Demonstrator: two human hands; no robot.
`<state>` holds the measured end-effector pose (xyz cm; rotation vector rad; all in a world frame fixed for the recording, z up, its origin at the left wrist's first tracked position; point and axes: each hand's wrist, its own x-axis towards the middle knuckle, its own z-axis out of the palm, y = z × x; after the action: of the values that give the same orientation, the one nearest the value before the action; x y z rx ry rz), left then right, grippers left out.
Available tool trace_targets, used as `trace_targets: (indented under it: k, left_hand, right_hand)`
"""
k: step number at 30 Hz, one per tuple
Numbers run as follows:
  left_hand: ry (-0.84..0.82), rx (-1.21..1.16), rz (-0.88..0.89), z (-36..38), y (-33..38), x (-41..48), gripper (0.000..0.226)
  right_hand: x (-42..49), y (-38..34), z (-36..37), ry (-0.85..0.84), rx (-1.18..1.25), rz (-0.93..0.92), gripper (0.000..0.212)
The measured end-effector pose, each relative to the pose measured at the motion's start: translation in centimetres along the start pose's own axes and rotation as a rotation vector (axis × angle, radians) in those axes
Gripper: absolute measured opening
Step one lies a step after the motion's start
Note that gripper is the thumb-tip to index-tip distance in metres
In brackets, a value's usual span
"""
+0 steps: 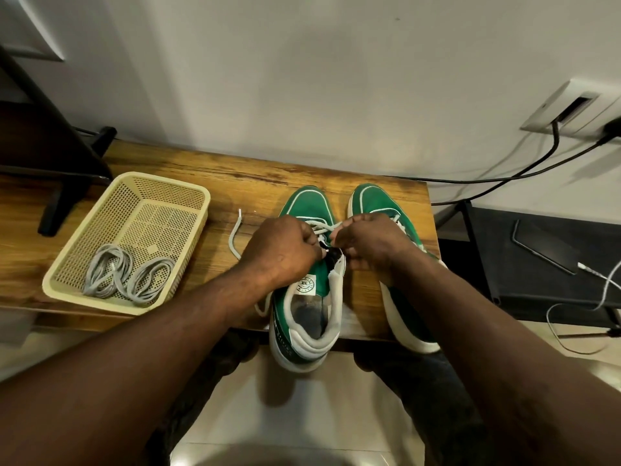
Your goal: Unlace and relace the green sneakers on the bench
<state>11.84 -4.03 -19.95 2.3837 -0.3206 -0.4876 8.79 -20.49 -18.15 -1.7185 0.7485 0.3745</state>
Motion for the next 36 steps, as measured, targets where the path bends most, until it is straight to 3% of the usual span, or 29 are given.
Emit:
trace_targets:
  k: [4, 7, 11, 25, 33, 36]
  left_hand:
    - [0.053, 0.033, 0.034, 0.2, 0.3, -0.4, 0.01]
    - [0.051, -0.029, -0.01, 0.4, 0.2, -0.4, 0.013]
    - [0.031, -0.071, -0.032, 0.7, 0.2, -0.6, 0.016]
    - [0.054, -0.341, -0.241, 1.3, 0.3, -0.4, 0.017]
    - [-0.017, -0.079, -0.146, 0.5, 0.4, -0.1, 0.019]
    - [0.037, -0.049, -0.135, 0.9, 0.5, -0.5, 0.02]
  right_hand:
    - [0.2, 0.2, 0.2, -0.006, 0.084, 0.082, 0.018]
    - [0.3, 0.4, 0.0, -0.031, 0.121, 0.075, 0.012]
    - [0.6, 0.8, -0.4, -0.043, 0.159, 0.076, 0.026]
    - [0.1, 1.0, -0.2, -0.064, 0.06, -0.05, 0.011]
    - [0.1, 1.1, 0.3, -0.038, 0.037, -0.049, 0.011]
    - [0.1, 1.2, 0.5, -0.038, 0.024, -0.071, 0.011]
